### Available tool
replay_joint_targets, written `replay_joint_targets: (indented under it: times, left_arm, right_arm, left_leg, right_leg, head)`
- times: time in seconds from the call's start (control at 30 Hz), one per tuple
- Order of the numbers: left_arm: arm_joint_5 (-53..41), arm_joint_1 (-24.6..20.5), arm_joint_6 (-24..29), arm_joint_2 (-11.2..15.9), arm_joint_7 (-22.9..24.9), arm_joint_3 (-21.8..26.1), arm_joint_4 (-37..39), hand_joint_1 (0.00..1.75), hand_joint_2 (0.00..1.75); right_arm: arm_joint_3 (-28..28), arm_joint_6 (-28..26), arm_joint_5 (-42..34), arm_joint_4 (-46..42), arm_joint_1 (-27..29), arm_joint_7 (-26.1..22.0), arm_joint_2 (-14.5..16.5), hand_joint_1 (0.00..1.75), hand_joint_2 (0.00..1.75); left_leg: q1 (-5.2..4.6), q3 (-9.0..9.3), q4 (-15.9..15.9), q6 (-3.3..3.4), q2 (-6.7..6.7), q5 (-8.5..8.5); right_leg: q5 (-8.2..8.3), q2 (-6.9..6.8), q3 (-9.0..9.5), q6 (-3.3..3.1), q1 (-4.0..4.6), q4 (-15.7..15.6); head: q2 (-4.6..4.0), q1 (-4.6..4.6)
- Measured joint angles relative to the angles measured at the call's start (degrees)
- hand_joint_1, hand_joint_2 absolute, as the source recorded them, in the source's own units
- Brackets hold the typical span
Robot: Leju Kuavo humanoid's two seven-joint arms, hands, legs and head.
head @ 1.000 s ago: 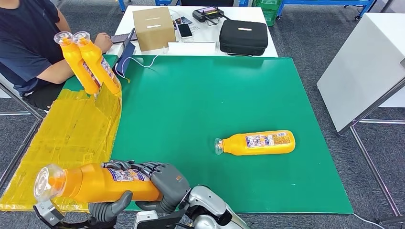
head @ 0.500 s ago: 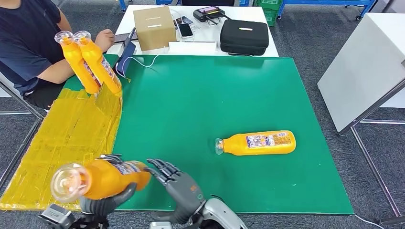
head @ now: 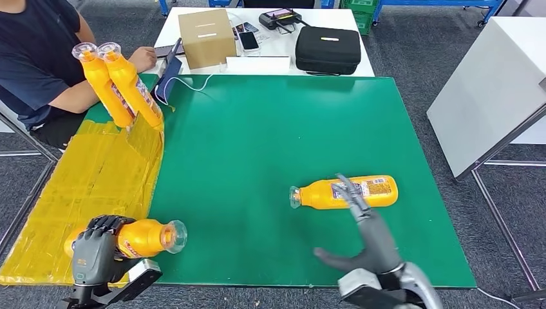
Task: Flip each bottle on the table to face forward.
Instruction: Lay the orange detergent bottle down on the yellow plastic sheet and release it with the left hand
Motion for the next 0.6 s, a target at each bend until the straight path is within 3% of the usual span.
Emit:
replay_joint_targets:
  times: [0.2, 0.37, 0.5, 0.6]
  left_arm:
    - [-5.8, -1.4, 0.7, 2.5, 4.4, -0.2, 4.9, 1.75, 1.75]
    - [-21.7, -5.8, 6.1, 7.4, 16.8, -2.8, 16.2, 1.75, 1.75]
    - [-24.4, -9.7, 7.2, 11.3, 28.7, -10.0, 23.5, 0.00, 1.75]
    - [-24.6, -12.6, 6.7, 14.0, 34.0, -16.5, 27.7, 0.00, 1.75]
  right_arm:
    - [-4.1, 0.6, -0.5, -2.4, 0.9, -0.6, -1.4, 0.00, 1.75]
    - [-6.6, 2.7, -2.5, -2.8, -0.5, -1.4, -2.9, 0.00, 1.75]
    - [-7.3, 3.1, -2.0, -2.9, -1.2, -1.4, -3.2, 0.00, 1.75]
    - [-7.4, 3.1, -1.9, -2.8, -1.8, -1.4, -3.3, 0.00, 1.75]
  left_leg:
    - [0.03, 0.01, 0.0, 0.00, 0.00, 0.00]
    - [0.03, 0.13, 0.0, 0.01, -0.05, 0.02]
    - [0.01, 0.56, -0.1, -0.01, -0.34, -0.03]
    - [0.01, 0.78, -0.1, -0.08, -0.53, -0.11]
  right_leg:
    - [0.00, 0.00, 0.01, 0.00, 0.03, 0.0]
    - [-0.01, -0.04, 0.10, 0.00, 0.02, 0.0]
    - [-0.15, -0.27, 0.20, -0.01, 0.00, 0.0]
    - [-0.26, -0.41, 0.47, -0.02, 0.00, 0.0]
  head:
    - [0.00, -0.01]
    - [0.00, 0.00]
    - [0.00, -0.01]
    - [0.00, -0.01]
